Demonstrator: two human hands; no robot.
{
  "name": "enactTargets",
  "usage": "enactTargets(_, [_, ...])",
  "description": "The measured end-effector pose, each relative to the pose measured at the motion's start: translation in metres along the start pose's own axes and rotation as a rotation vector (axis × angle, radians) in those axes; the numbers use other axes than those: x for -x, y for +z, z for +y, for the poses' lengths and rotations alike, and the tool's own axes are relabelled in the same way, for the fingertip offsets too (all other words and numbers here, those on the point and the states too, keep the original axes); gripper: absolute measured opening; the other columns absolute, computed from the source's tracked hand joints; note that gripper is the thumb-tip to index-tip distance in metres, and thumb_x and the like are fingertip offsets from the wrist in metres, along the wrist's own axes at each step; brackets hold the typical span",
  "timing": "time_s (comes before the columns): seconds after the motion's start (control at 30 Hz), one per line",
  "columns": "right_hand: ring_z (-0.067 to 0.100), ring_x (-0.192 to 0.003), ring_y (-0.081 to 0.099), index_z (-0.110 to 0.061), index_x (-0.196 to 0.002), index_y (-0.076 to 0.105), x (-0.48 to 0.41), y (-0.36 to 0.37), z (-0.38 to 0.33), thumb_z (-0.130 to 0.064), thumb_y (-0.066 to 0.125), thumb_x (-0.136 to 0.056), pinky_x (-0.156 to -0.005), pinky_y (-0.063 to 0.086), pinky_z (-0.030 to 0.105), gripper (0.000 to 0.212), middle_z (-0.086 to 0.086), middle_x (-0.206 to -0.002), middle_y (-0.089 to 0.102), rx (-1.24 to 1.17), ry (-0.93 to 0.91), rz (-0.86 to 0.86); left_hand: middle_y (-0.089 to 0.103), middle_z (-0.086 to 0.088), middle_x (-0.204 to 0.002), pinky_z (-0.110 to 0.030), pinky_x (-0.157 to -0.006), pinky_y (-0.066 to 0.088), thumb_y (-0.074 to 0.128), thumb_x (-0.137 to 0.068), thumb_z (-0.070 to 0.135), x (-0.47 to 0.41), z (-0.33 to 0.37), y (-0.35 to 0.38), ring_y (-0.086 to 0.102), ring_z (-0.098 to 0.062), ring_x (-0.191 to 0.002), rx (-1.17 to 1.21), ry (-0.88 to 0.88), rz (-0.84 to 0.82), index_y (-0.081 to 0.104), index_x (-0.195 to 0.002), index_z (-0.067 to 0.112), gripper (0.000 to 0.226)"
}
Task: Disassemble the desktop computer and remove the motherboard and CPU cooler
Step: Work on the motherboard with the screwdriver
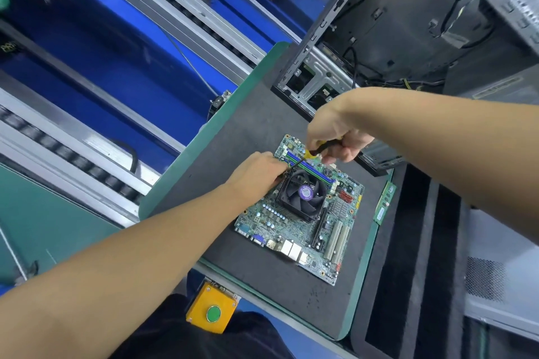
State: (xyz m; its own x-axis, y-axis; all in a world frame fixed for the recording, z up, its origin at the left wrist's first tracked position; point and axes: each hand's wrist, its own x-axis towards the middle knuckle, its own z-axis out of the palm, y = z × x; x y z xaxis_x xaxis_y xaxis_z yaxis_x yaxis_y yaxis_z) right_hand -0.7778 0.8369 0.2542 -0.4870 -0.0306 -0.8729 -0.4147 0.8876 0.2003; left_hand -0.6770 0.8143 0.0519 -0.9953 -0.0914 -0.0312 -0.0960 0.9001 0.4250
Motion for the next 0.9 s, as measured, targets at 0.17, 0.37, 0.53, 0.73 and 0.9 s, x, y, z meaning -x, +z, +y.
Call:
enactTargets(0.17, [0.008,-0.030,0.029,-0.007,-0.091,0.044,-0.007,0.016,-0.006,-0.013,0.034,-0.105,-0.029,0.026,0.015,0.019,0.008,-0.064,0.052,0.210,0.067,-0.054,0.068,0.004,-0.101,-0.031,-0.074,0.032,0.063,-0.077,-0.002,-0.010,0.015,-0.010,0.052,-0.021,-0.104,-0.179,-0.057,-0.069,0.056,-0.111,0.022,0.042])
enactTargets(0.37, [0.015,-0.052,0.043,-0.011,-0.080,0.049,0.004,0.021,-0.019,-0.005,0.046,-0.095,-0.044,0.035,0.025,0.017,0.002,-0.070,0.047,0.966,-0.164,0.281,0.064,-0.007,-0.097,-0.032,-0.078,0.040,0.060,-0.079,-0.007,-0.011,0.003,-0.006,0.054,-0.025,-0.100,-0.050,0.041,-0.039,0.061,-0.104,0.012,0.032])
enactTargets(0.53, [0.022,-0.077,0.047,-0.020,-0.073,0.041,0.012,0.050,-0.026,-0.008,0.053,-0.093,-0.059,0.039,0.028,0.026,-0.001,-0.088,0.054,1.446,-0.571,0.585,0.052,0.011,-0.076,-0.006,-0.061,0.037,0.060,-0.092,0.006,-0.006,-0.004,0.001,0.051,-0.002,-0.068,0.370,-0.091,0.047,0.063,-0.112,0.006,0.021])
enactTargets(0.73, [0.021,-0.068,0.049,-0.013,-0.076,0.041,0.015,0.036,-0.019,-0.006,0.050,-0.094,-0.058,0.040,0.028,0.021,0.000,-0.079,0.048,1.040,-0.365,0.461,0.056,-0.009,-0.088,-0.028,-0.065,0.037,0.065,-0.087,0.006,-0.006,-0.003,-0.010,0.050,-0.024,-0.079,0.345,-0.066,-0.050,0.064,-0.093,0.007,0.006])
enactTargets(0.9, [0.019,-0.066,0.059,0.001,-0.089,0.049,0.001,0.017,-0.015,-0.005,0.038,-0.101,-0.060,0.044,0.029,0.018,0.011,-0.087,0.065,0.371,-0.105,0.114,0.061,-0.011,-0.094,-0.033,-0.082,0.043,0.064,-0.091,0.013,-0.006,-0.003,-0.011,0.049,-0.019,-0.091,0.264,-0.017,-0.042,0.058,-0.084,0.013,0.009])
